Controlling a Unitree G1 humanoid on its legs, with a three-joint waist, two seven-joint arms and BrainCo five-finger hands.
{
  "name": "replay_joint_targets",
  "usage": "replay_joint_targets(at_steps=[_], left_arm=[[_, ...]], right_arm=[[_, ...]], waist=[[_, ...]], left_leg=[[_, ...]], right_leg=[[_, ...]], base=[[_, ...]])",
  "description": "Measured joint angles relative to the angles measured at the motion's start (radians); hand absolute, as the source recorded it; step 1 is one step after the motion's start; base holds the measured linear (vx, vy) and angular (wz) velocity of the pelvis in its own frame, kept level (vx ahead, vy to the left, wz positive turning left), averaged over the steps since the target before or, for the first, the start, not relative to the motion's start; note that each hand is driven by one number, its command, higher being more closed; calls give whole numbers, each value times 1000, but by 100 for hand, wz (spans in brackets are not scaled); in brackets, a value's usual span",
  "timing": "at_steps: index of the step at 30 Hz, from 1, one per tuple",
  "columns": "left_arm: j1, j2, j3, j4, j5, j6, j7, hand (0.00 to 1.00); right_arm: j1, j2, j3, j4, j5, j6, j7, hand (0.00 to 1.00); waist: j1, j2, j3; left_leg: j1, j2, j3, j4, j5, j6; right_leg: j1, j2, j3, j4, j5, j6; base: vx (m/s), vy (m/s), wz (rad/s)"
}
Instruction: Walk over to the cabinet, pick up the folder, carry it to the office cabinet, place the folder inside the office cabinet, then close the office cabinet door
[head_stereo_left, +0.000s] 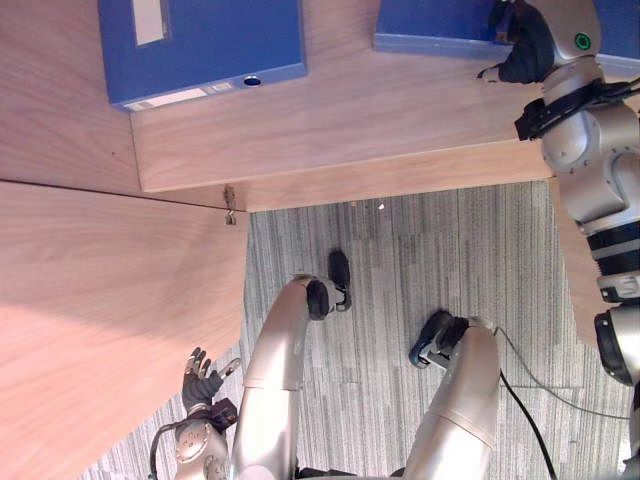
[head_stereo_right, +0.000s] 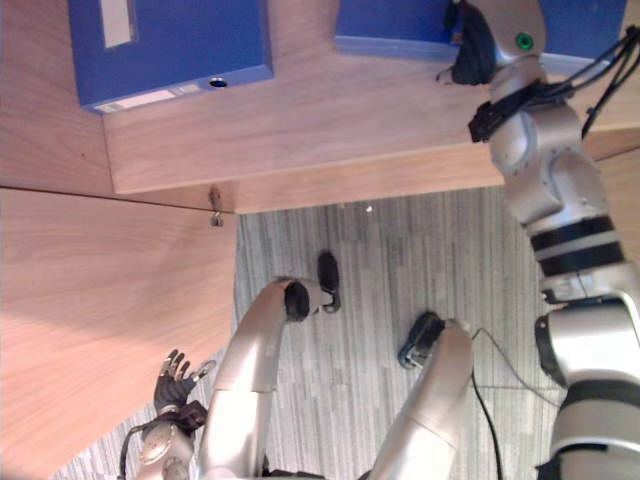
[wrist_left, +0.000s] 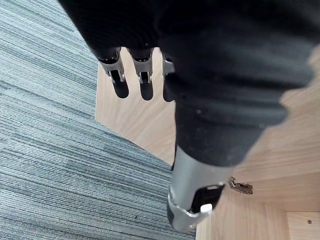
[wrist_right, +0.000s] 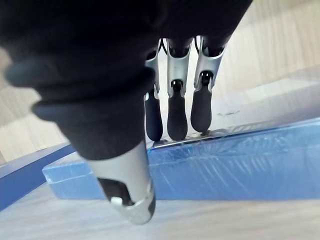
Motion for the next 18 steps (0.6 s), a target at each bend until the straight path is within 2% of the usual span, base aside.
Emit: replay_joint_targets(at_steps=[5,9,12,18], left_arm=[[0,1,-2,1,-1,-1,0,0],[0,7,-2,3,-1,-4,0,0],[0,13,-2,12,0,-5,-1,0],[-3,34,-6,71,1,-10,-3,0]], right_arm=[[101,-1,-6,-104,3,4,-3,0],[248,17,-20,-270,5,13,-20,0],[296,38,-21,-385,0,9,-61,0],[328,71,-21,-466,-44,-9,-137,0]], waist=[[-7,3,4],[-24,4,13],[-35,4,13],[-50,5,15]], left_leg=[[58,3,-1,-70,23,-7],[93,8,-1,-99,31,-12],[103,13,-1,-105,32,-13],[134,19,1,-111,27,-22]], right_leg=[[56,18,-22,-66,19,-5],[88,25,-34,-92,23,-10],[93,31,-34,-96,23,-10],[121,39,-33,-105,24,-11]], base=[[78,-59,-6],[70,-69,-5],[45,-58,-5],[4,-43,-5]])
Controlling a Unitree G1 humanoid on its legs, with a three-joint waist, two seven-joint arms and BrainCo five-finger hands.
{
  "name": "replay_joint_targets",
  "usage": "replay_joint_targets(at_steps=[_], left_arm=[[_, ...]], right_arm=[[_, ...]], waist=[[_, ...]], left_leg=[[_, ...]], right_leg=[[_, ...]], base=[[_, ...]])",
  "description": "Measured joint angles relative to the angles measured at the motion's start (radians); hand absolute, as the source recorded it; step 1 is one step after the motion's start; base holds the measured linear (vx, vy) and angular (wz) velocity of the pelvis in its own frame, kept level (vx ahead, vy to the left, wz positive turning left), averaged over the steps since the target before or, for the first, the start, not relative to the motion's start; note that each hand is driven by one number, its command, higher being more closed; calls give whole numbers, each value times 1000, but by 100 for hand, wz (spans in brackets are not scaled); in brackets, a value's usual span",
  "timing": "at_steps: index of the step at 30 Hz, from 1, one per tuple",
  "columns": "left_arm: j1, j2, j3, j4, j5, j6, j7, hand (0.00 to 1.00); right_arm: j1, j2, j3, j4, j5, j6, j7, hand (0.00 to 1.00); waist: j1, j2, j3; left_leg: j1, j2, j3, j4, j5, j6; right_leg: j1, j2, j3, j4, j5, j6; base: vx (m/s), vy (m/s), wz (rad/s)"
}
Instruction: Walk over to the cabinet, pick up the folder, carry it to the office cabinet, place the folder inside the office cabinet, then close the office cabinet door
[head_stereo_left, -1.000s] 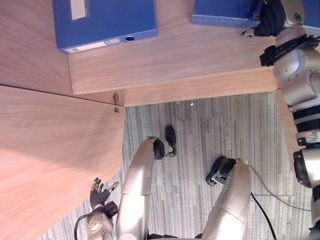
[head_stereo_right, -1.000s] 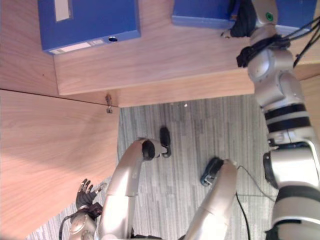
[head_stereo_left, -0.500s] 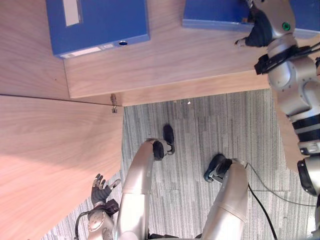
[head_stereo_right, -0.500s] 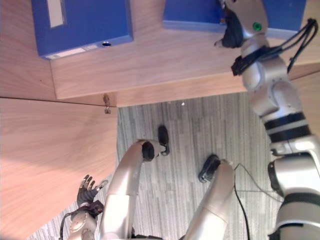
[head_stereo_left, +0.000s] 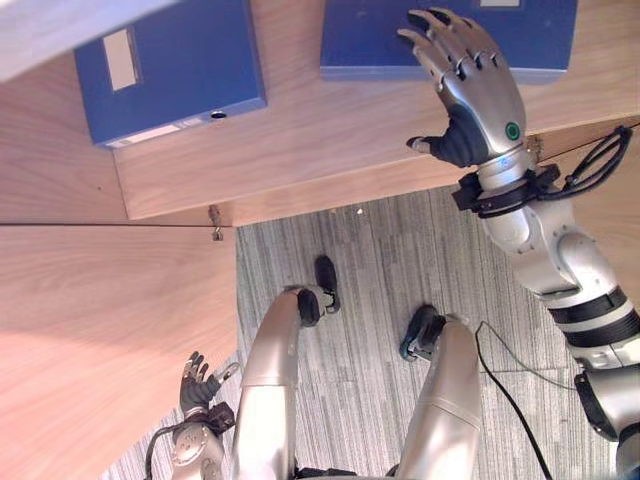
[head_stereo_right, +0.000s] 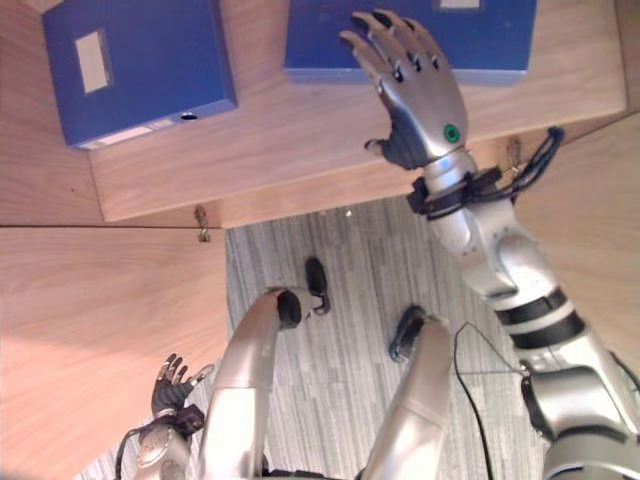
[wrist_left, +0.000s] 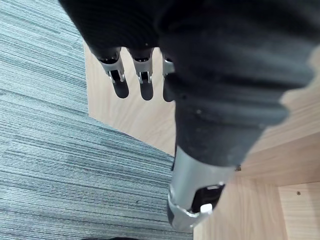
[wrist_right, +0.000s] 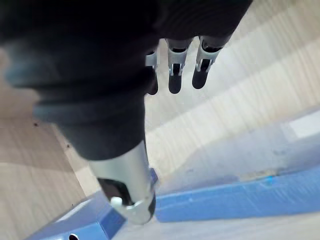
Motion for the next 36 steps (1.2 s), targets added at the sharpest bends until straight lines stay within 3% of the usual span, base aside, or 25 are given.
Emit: replay_joint_targets(at_steps=[7,14,21,24,31,36], left_arm=[[-13,24,-12,80,-1,1,-1,0],[-38,31,-12,131,-1,-1,0,0],[-62,34,-13,142,-1,-7,5,0],[-65,34,-17,141,-11,-14,12,0],[-91,33,-23,132,-14,-27,27,0],[-99,33,-22,123,-13,-29,43,0]], right_arm=[[8,24,79,-25,-36,-28,-24,0],[33,18,219,22,-45,-79,30,0],[10,-8,240,206,-55,-76,63,0],[-27,-7,232,270,-51,-53,65,0],[-143,22,96,413,79,1,64,0],[-199,33,80,472,232,-31,98,0]], waist=[[-2,0,1],[1,-1,3],[6,0,21],[7,0,21],[12,3,39],[4,2,39]], left_leg=[[0,8,1,-14,10,-2],[-1,12,1,-16,11,-2],[-8,13,-3,-15,11,-2],[-13,13,-4,-15,11,-1],[-26,11,-12,-14,14,3],[-37,12,-19,-17,18,3]], right_leg=[[-3,15,0,-17,14,-5],[-2,20,-1,-24,15,-4],[-2,23,-5,-34,25,0],[-4,22,-7,-37,27,0],[-9,18,-18,-37,27,0],[-15,18,-27,-42,31,-6]], base=[[-4,-48,-4],[28,-46,-2],[4,-24,-1],[14,-36,0],[22,-49,3],[23,-50,0]])
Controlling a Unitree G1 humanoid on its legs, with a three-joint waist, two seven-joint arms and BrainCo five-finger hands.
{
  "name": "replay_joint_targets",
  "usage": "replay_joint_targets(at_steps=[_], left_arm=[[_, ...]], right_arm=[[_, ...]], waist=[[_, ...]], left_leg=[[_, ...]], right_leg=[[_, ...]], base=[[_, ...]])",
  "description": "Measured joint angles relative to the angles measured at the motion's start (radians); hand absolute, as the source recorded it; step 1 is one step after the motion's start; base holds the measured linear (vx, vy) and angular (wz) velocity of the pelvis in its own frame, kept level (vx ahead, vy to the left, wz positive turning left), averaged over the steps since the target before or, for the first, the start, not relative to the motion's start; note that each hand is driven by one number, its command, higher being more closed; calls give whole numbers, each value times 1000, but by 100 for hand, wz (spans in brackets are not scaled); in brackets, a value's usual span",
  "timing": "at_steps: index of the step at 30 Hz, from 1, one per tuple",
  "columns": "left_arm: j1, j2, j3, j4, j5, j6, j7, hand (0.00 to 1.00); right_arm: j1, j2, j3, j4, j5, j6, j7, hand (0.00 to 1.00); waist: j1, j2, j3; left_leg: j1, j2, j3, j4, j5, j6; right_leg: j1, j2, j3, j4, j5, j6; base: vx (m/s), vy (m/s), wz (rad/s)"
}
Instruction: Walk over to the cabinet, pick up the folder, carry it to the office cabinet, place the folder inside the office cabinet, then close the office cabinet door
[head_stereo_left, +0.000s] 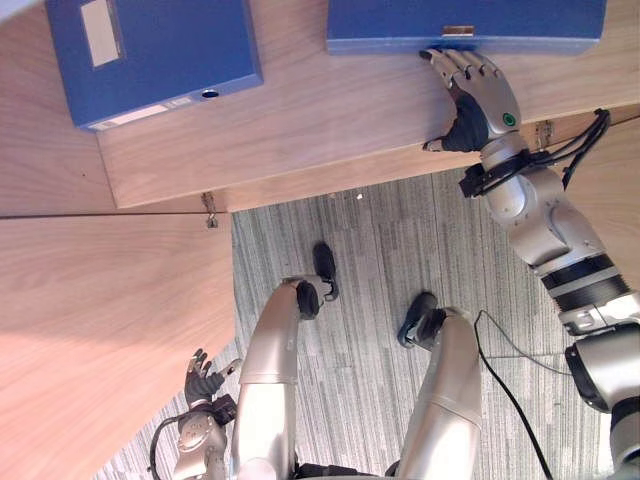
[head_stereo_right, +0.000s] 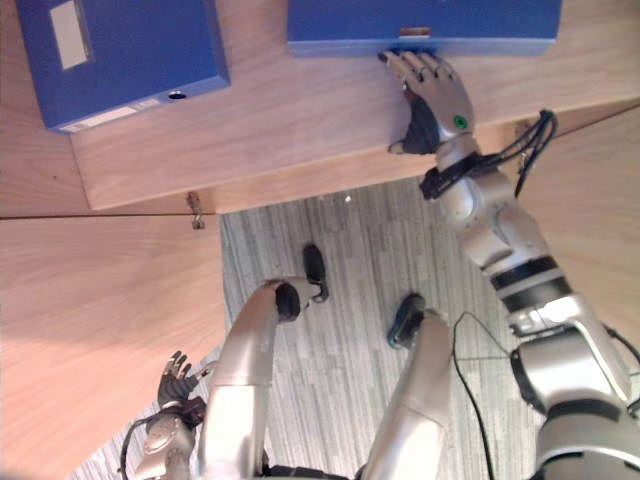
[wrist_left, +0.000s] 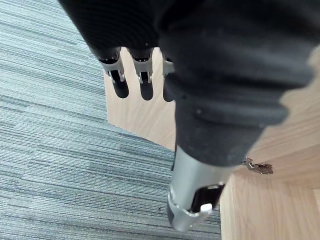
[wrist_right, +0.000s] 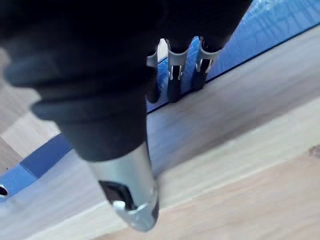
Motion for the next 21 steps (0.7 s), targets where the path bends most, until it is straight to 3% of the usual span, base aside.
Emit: replay_joint_targets(at_steps=[4,7,9,15,21], left_arm=[[-7,2,2,-1,0,2,-1,0],[-27,2,10,-6,13,15,-4,0],[-30,0,10,-34,28,23,-11,0],[-39,-20,26,-81,41,44,-15,0],[-39,-33,60,-119,45,55,-20,0]], right_arm=[[-80,6,0,86,93,-39,89,0],[-178,33,-19,191,125,-41,178,0],[-234,52,-69,263,121,-38,198,0],[-345,53,-206,418,84,24,211,0],[-369,51,-244,453,30,71,209,0]], waist=[[-4,0,0],[-6,0,0],[0,0,0],[23,0,0],[28,-2,0]], left_leg=[[-1,0,-4,-31,22,-9],[-3,0,-4,-54,39,-25],[-11,-5,-5,-69,44,-32],[-23,-20,-9,-112,68,-57],[-22,-25,-3,-130,89,-46]], right_leg=[[-3,9,-7,-25,23,1],[-10,10,-12,-42,43,-2],[-20,-2,-24,-49,53,-7],[-22,-25,-58,-81,77,-3],[-17,-29,-65,-107,98,2]], base=[[-11,-33,-3],[-41,-23,-5],[-53,-34,6],[7,-42,17],[67,-51,-1]])
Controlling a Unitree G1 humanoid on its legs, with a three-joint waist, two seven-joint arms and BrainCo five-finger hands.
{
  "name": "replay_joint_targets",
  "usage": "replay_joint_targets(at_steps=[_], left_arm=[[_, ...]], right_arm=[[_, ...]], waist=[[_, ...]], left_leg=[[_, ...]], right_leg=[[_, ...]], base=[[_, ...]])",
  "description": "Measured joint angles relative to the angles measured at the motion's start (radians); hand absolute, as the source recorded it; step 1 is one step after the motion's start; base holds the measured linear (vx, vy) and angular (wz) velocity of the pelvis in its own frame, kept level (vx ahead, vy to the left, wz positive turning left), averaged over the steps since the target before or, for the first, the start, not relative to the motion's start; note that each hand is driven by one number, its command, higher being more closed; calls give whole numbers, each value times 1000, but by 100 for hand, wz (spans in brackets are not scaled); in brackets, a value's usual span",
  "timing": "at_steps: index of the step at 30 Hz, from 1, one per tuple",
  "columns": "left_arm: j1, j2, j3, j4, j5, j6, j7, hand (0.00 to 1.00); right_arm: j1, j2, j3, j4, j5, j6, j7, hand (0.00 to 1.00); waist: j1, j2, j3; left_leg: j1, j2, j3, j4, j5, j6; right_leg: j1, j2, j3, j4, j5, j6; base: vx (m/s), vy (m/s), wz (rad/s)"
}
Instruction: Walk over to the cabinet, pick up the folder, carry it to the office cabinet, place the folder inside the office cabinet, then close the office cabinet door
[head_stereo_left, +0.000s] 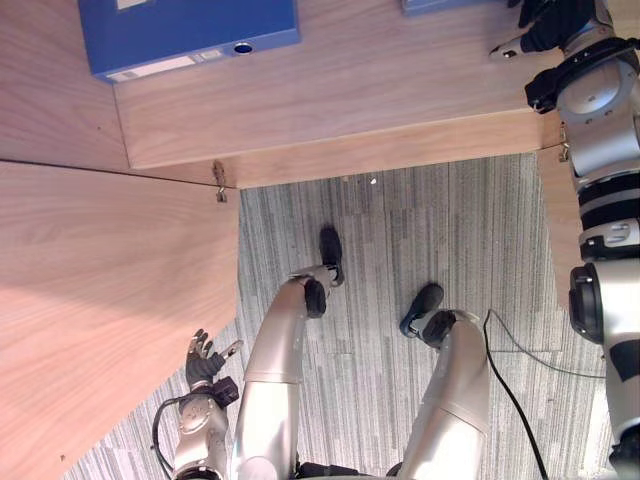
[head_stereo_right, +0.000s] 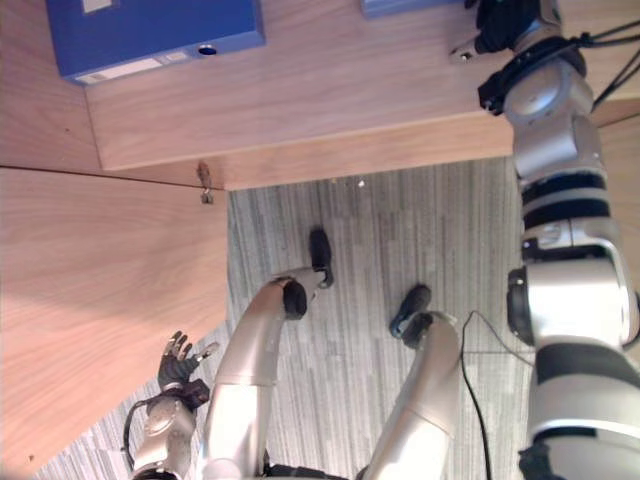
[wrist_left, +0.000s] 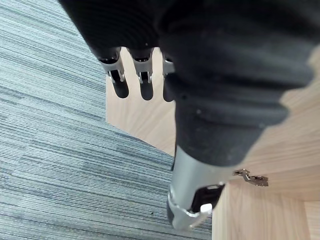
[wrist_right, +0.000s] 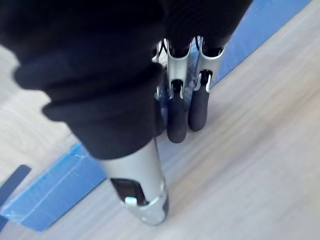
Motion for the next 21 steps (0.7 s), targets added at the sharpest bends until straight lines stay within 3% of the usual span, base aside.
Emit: replay_joint_targets(at_steps=[6,13,17,21], left_arm=[[2,-1,93,-38,1,4,4,0],[4,-1,106,-73,13,9,3,0],[27,10,106,-74,27,15,3,0],[62,43,106,-59,31,16,3,0]], right_arm=[[54,-30,-25,-12,-121,30,-2,0],[191,-19,-10,-93,-177,52,-2,0],[274,37,79,-136,-184,80,-1,0],[446,100,253,-263,-218,87,35,0]], waist=[[-4,-2,1],[-11,-15,-1],[-22,-54,-5],[-34,-90,-23]], left_leg=[[10,-1,-11,-13,19,32],[85,-4,-16,-76,35,22],[176,-7,-9,-171,67,21],[301,-4,-3,-283,105,15]], right_leg=[[27,-2,-23,-7,7,-9],[106,5,-51,-64,10,-14],[191,7,-85,-148,38,-38],[310,36,-119,-253,67,-50]], base=[[85,-101,4],[46,-100,0],[55,-98,-9],[109,-122,-12]])
